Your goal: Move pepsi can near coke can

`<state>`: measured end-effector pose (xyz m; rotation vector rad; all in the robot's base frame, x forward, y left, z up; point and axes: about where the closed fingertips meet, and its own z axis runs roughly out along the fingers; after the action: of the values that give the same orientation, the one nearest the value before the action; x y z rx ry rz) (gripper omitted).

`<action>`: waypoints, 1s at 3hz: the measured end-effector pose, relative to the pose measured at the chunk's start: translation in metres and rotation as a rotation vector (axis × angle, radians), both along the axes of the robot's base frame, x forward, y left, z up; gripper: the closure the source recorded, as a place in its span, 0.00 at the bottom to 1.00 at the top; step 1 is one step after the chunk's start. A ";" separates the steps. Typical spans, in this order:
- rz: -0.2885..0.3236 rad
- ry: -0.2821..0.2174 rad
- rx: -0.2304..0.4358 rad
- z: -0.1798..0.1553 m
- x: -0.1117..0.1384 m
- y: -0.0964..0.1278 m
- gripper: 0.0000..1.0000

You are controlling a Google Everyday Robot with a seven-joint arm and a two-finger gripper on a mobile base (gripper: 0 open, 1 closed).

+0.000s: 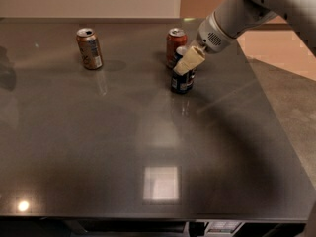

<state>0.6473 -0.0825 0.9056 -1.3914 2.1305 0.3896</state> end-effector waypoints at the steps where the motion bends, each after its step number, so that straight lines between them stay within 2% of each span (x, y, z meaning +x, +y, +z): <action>1: -0.044 -0.016 -0.005 -0.001 0.023 -0.012 0.82; 2: -0.076 -0.023 -0.001 0.000 0.037 -0.021 0.59; 3: -0.072 -0.021 -0.001 -0.001 0.037 -0.019 0.36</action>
Offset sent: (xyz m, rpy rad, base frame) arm 0.0554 -0.0376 0.0066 0.0041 -0.0403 -0.1233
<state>0.6847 -0.1016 0.9041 -1.3094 2.1571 0.3444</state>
